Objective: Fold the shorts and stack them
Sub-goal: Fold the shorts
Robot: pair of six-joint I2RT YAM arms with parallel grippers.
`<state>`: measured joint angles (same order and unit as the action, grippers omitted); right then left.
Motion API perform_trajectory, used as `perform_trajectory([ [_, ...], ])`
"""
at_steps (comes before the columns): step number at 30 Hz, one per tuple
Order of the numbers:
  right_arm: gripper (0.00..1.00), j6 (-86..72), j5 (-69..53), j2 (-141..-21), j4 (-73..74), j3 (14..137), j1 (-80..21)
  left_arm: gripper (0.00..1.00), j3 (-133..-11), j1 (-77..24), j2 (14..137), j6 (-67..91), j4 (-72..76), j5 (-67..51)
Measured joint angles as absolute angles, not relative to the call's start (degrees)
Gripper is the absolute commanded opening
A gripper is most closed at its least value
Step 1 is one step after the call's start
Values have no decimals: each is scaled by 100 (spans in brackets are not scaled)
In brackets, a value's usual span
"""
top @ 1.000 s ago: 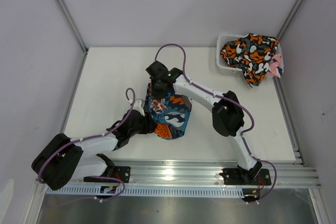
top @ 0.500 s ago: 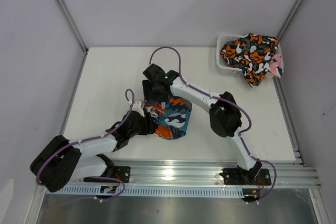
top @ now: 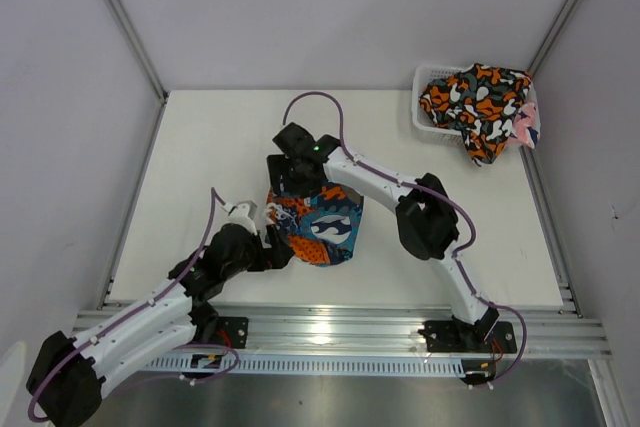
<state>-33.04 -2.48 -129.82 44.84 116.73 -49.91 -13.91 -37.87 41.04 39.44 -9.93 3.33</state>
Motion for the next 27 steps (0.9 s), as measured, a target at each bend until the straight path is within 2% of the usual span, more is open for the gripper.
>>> perform_trajectory([
  [8, 82, -3251, -178, -12197, 4300, 11063, -4803, 99, -1675, -3787, 3710, 4198, -1914, 495],
  [17, 83, -3299, -21, -10481, 3640, 9170, -4139, 99, -1500, -3962, 3304, 5808, -1555, 209],
  [22, 84, -3321, 16, -10357, 3465, 8700, -3920, 99, -1457, -4488, 2867, 7052, -1776, 913],
  [27, 84, -3343, 16, -10320, 3404, 8517, -3903, 99, -1481, -4947, 3183, 7852, -1787, 1468],
])
